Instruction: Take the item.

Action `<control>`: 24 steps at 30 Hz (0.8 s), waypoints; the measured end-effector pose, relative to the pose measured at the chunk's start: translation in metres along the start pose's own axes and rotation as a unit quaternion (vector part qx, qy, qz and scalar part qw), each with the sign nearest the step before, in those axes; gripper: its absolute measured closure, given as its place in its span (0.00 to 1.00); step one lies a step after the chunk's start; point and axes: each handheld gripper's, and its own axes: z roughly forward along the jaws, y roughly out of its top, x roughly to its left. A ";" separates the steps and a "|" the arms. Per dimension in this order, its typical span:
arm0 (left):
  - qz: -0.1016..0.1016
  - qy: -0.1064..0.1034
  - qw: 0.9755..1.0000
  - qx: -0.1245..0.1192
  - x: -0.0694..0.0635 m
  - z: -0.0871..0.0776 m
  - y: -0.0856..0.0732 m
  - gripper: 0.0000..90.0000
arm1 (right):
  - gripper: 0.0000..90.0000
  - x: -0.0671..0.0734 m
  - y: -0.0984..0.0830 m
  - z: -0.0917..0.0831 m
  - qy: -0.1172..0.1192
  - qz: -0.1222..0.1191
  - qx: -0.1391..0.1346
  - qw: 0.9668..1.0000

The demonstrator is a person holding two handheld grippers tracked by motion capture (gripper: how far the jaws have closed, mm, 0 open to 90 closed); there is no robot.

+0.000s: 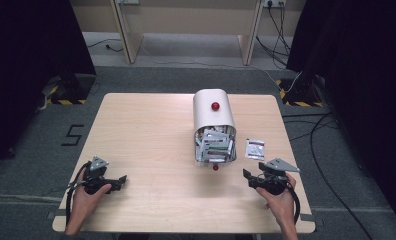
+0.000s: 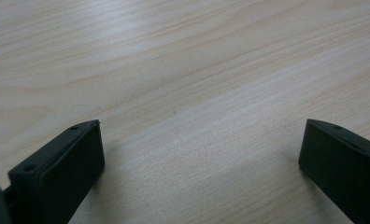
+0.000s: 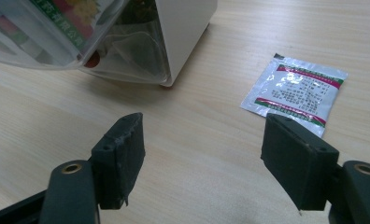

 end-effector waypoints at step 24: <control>0.000 0.000 1.000 0.000 0.000 0.000 0.000 0.00 | 0.25 0.018 -0.019 0.001 0.009 -0.006 0.019 1.000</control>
